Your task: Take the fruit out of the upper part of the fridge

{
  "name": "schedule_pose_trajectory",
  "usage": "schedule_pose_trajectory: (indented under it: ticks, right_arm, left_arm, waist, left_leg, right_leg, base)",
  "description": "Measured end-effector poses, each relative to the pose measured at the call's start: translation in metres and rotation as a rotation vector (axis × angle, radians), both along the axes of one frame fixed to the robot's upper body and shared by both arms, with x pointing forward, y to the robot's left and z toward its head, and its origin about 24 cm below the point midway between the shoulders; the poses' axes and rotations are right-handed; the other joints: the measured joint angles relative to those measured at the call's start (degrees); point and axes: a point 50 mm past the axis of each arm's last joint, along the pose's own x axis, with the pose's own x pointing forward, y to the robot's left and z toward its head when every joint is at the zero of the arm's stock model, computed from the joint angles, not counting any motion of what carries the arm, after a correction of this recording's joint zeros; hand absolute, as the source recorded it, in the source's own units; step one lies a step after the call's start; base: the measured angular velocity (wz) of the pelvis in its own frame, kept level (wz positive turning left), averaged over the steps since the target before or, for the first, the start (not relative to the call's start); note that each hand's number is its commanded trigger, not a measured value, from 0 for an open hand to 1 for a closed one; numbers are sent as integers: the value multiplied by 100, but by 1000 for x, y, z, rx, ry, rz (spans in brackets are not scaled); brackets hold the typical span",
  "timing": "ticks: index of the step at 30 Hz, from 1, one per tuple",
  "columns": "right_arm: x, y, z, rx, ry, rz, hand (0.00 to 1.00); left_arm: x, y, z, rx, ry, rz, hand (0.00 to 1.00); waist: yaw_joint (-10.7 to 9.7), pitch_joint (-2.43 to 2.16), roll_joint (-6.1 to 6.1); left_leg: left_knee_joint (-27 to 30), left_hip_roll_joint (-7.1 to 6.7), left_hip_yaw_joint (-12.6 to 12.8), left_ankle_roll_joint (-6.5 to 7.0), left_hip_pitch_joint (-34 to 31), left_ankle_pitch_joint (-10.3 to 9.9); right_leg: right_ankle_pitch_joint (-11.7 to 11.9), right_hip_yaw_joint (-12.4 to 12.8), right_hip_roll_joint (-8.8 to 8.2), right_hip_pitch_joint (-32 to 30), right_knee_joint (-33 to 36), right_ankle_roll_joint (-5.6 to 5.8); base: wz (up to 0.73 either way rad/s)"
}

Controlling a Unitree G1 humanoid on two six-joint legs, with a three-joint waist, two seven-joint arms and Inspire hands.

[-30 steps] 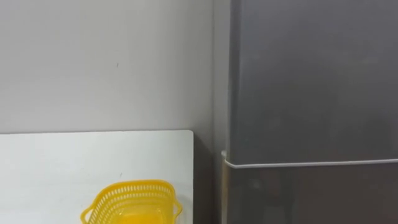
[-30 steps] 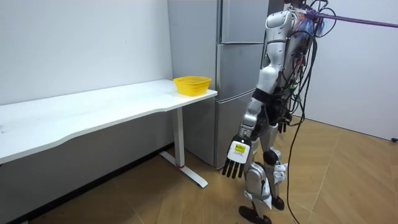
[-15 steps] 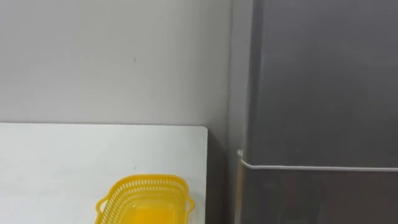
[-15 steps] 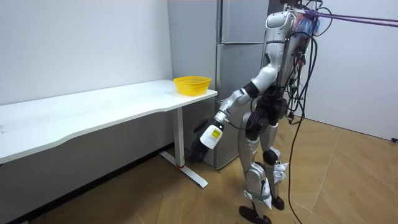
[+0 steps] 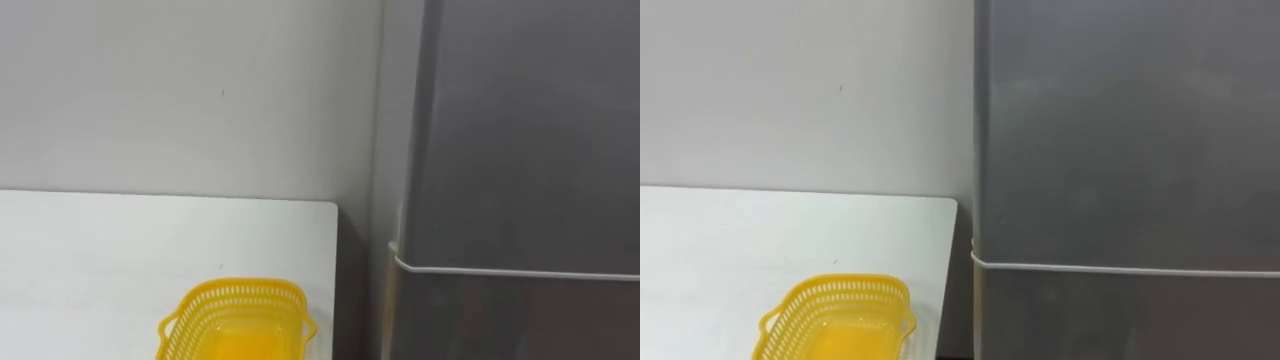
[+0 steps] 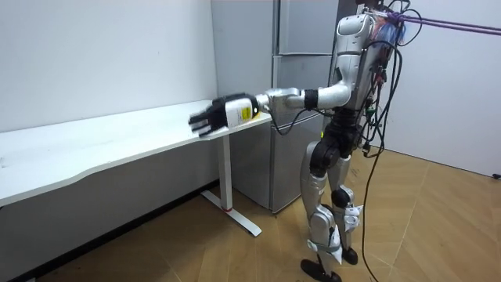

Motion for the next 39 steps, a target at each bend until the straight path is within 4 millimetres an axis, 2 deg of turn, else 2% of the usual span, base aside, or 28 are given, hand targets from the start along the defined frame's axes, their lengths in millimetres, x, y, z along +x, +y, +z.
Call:
schedule_pose_trajectory:
  ticks: [4,9,16,18,21,24,28,31,39]
  right_arm:
    - [-8,1,-1,19,32,3,0]
    - [-12,9,-3,57,53,12,0]
    - [-13,9,-4,73,67,6,0]
    - [-15,9,-4,76,75,3,0]
    - [-17,10,-5,86,93,-1,0]
    - [-19,11,-5,97,105,-2,0]
    - [-21,10,-5,106,123,14,0]
    - [-18,10,-5,109,122,28,0]
    - [-8,8,-4,114,129,45,0]
  left_arm:
    - [6,-7,40,103,-152,-42,0]
    - [14,-20,76,211,-286,-173,0]
    - [28,-42,120,386,-430,-450,0]
    - [34,-46,126,418,-448,-525,0]
    - [39,-55,126,425,-464,-642,0]
    - [45,-65,128,415,-482,-768,0]
    - [57,-84,142,466,-545,-928,0]
    - [60,-97,147,493,-571,-1033,0]
    - [65,-126,148,524,-572,-1280,0]
  waist:
    - [-73,-14,26]
    - [-211,-6,32]
    - [-499,43,120]
    - [-556,70,163]
    - [-654,53,231]
    - [-758,67,303]
    - [-790,69,305]
    - [-790,71,300]
    - [-909,42,261]
  left_leg:
    - [6,0,4,7,0,4]
    - [7,1,4,6,-3,7]
    - [12,4,20,5,-58,8]
    - [19,4,20,5,-65,9]
    - [21,4,26,5,-96,8]
    - [8,8,29,5,-103,9]
    - [-12,17,45,-7,-100,16]
    - [-16,24,147,-7,-100,16]
    - [-7,24,158,-7,-123,16]
  right_leg:
    - [8,1,-1,4,-4,-7]
    - [8,8,4,9,-15,-7]
    - [8,33,3,-52,-12,-7]
    - [8,30,2,-54,-11,-7]
    - [8,62,4,-84,-9,-7]
    - [8,64,11,-99,-8,-7]
    - [9,96,22,-121,1,-8]
    - [9,141,22,-140,9,-8]
    - [11,146,16,-172,13,-8]
  base:
    - [0]
    - [0]
    - [-2]
    - [0]
    - [0]
    - [0]
    - [-2]
    - [-11]
    - [0]
